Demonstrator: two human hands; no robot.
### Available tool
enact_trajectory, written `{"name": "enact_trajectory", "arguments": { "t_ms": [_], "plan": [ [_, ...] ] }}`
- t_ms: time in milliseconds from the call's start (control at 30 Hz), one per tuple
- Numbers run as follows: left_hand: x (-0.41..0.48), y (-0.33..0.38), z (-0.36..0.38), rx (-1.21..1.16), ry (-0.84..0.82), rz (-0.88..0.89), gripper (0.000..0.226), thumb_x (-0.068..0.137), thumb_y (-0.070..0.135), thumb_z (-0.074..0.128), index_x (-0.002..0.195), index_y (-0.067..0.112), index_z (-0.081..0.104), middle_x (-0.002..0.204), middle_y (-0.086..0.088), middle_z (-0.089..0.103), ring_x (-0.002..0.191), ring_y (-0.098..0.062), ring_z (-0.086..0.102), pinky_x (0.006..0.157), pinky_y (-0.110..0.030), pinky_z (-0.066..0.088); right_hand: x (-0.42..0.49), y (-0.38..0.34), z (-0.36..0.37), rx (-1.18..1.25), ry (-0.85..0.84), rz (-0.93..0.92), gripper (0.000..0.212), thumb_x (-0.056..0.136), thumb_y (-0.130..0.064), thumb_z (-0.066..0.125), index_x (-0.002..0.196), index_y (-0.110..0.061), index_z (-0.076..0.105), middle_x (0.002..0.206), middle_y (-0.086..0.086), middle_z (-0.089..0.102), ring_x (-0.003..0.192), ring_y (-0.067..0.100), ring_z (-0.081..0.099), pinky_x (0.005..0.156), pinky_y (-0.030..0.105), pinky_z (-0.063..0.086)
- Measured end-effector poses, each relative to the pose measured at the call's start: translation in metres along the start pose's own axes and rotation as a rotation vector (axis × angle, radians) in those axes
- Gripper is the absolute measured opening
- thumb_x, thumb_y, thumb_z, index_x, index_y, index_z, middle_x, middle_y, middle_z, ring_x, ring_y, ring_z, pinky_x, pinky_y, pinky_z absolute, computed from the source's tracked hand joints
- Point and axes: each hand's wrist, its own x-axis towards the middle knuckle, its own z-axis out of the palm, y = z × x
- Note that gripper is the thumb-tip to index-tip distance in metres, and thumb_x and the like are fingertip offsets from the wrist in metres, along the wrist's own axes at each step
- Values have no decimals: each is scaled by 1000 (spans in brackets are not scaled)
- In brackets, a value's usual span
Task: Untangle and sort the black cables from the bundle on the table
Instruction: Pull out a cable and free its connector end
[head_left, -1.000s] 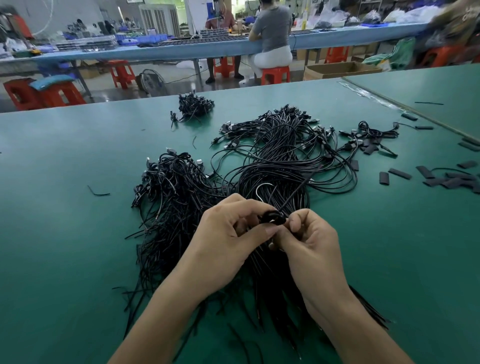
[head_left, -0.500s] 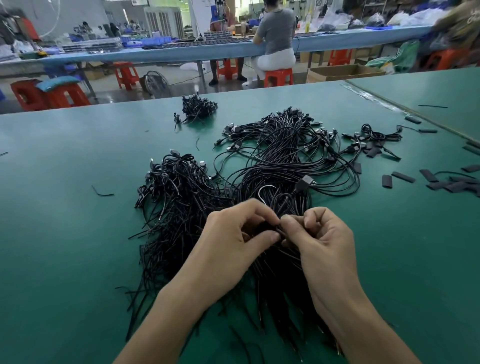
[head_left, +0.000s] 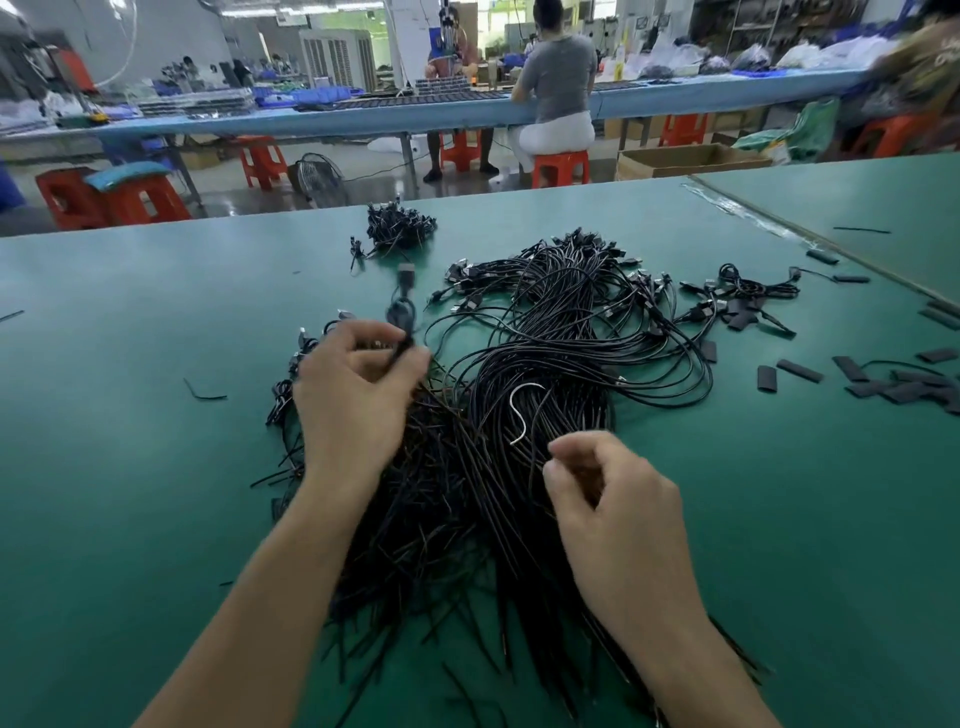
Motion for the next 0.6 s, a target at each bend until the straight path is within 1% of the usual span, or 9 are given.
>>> {"name": "enact_trajectory", "arguments": {
  "t_ms": [67,100,133,200,267,333,433,533,600],
  "plan": [
    [22,-1,-3,46,72,-53,21,84,19,80,90,32,65,81,4,74,54,-6,68,59,-26,57,-3,2,3,-249,-82,-67,17,96,-31,59,111,-31,66,97,-23,59,96,2,49,85,15,39],
    [31,-1,-5,96,77,-67,19,85,20,78,91,32,64,83,3,74,51,-8,67,59,-28,57,-4,3,5,-325,-121,-93,20,97,-33,56,115,-32,65,102,-21,59,98,3,45,88,16,38],
    [39,-2,-7,160,73,-69,18,85,22,78,91,32,64,83,3,73,52,-12,68,65,-31,59,-5,2,5,-372,-153,-109,23,97,-36,53,118,-33,63,106,-20,59,100,4,43,91,17,38],
    [51,-2,-11,306,68,-47,16,85,24,78,91,32,65,83,5,73,67,-20,72,80,-40,59,-5,-1,5,-415,-198,-115,28,99,-39,49,125,-36,57,115,-20,57,103,4,40,96,19,37],
    [59,0,-15,465,60,-28,13,85,23,76,91,31,68,88,1,74,83,-24,71,84,-39,57,-3,-2,4,-458,-248,-119,34,100,-40,46,133,-40,48,121,-18,52,104,6,36,97,21,35],
    [62,-3,-19,623,-16,-63,13,85,22,75,94,30,71,99,-4,74,96,-27,68,89,-40,54,2,-4,3,-511,-313,-112,40,101,-37,43,140,-45,37,127,-13,45,107,11,37,96,25,36],
    [58,-11,-20,694,-124,-144,16,87,25,74,103,29,73,116,-8,69,111,-29,61,98,-43,50,19,-10,7,-568,-418,-71,47,103,-32,39,147,-45,29,136,-1,37,115,19,40,97,31,41],
    [48,-14,-18,729,-81,-124,26,94,34,66,119,30,67,127,-9,57,121,-33,50,97,-46,47,39,-16,17,-612,-460,7,39,103,-32,41,142,-28,42,137,5,42,121,25,43,98,37,44],
    [39,-10,-15,718,27,-25,24,95,34,62,118,28,66,121,-6,53,117,-31,47,88,-43,44,48,-16,20,-659,-407,-4,27,101,-24,47,126,-18,56,125,3,53,116,24,49,94,36,48]
  ]
}}
